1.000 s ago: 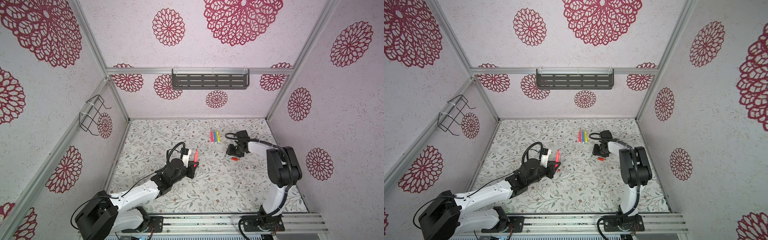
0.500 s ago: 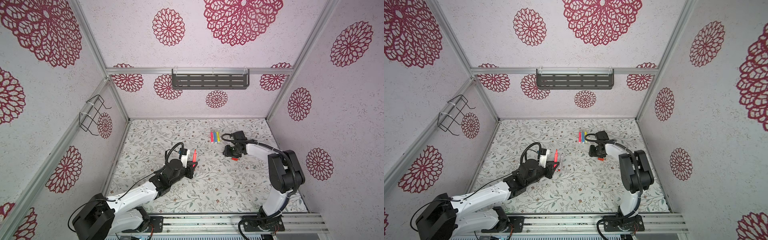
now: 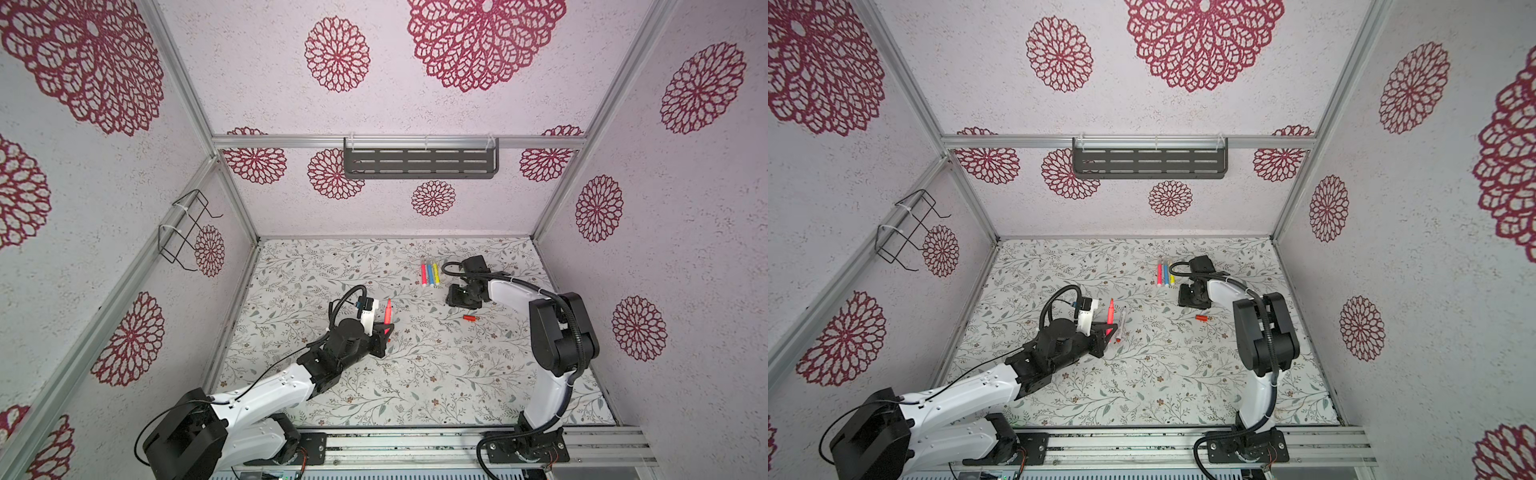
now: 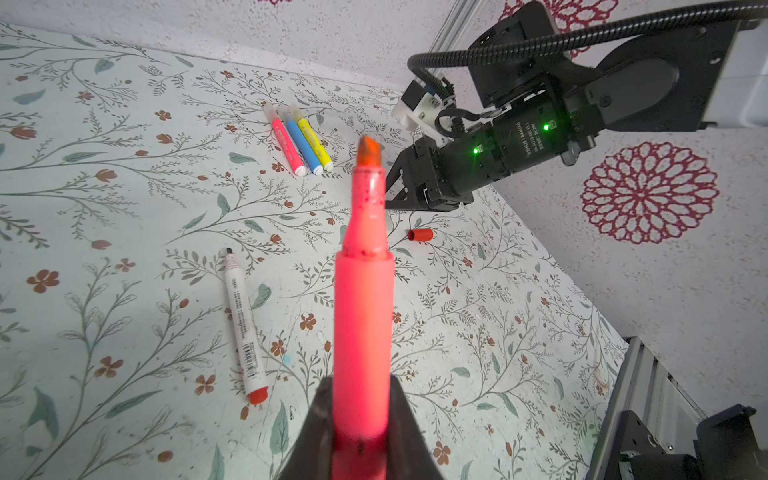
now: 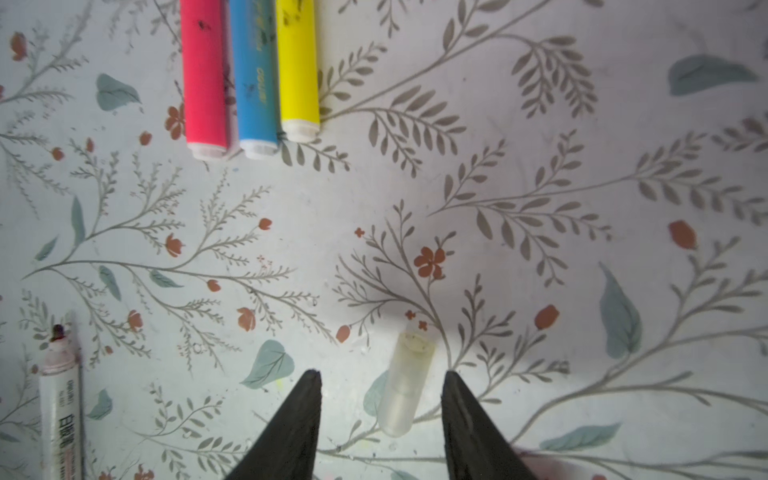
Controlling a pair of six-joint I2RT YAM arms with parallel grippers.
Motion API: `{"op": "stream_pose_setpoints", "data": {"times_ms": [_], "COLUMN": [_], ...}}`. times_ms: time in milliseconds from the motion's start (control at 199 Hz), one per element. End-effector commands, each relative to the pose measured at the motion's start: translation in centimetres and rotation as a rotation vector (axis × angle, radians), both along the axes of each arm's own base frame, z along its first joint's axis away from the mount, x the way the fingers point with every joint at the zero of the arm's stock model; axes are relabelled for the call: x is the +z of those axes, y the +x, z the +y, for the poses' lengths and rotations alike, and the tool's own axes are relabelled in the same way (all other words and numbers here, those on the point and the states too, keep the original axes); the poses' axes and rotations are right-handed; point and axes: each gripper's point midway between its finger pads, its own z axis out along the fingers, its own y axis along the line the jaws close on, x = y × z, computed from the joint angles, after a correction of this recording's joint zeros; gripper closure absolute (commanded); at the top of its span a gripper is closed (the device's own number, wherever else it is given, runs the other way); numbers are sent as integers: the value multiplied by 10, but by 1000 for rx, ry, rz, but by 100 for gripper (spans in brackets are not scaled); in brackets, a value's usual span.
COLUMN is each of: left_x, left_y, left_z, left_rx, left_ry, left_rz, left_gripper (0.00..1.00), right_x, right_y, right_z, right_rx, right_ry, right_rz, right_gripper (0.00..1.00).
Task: Insert the pens into the pen caps
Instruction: 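Lower the open right gripper over the clear cap near the red cap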
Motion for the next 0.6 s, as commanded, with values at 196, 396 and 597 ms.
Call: {"op": "stream_pose_setpoints", "data": {"times_ms": [196,396,597], "left_x": [0,1,0], "left_y": [1,1,0], "left_z": [7,7,10], "left_rx": [17,17,23], "left_ry": [13,10,14], "left_rz": [-12,-12,-11], "left_gripper": [100,100,100], "right_x": [1,-8,-9], "right_y": [9,7,-1], "right_z": [11,33,57], "right_rx": [18,81,133], "right_ry": [28,17,20], "right_rz": [9,36,41], "right_gripper": [52,52,52]}}
